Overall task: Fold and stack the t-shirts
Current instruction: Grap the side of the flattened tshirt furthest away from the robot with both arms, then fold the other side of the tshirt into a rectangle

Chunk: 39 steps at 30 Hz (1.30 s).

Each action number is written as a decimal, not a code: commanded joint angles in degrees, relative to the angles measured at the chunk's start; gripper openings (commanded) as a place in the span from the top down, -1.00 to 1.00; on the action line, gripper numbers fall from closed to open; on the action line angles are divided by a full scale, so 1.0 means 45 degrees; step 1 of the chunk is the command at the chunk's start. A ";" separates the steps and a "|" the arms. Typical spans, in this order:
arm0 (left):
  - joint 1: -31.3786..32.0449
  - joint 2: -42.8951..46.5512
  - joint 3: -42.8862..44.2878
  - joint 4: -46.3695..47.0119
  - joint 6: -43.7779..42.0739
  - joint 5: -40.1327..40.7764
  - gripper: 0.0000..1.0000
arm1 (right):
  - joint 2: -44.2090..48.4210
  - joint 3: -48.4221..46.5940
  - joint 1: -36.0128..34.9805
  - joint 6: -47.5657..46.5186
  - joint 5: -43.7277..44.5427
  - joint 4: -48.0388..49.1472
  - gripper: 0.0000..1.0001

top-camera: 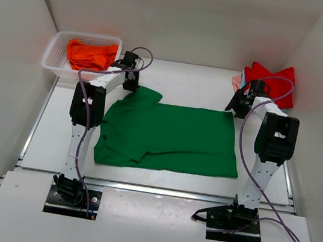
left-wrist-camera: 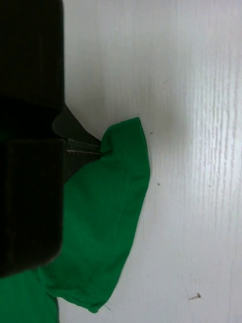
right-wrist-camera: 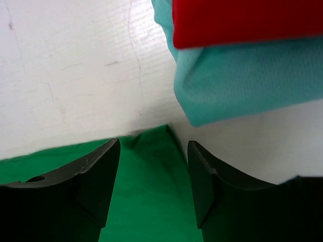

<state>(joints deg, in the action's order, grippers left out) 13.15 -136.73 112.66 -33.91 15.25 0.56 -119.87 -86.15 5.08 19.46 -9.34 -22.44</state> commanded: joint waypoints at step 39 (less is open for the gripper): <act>-0.0773 1.2139 -1.1535 0.0544 0.0166 -0.2038 1.00 | 0.7045 0.5839 0.0550 -0.1142 -0.0637 -0.0209 1.00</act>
<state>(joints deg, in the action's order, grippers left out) 9.19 -86.43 64.64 -30.87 15.79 -7.79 -92.99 -63.07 6.98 14.96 -11.00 -24.45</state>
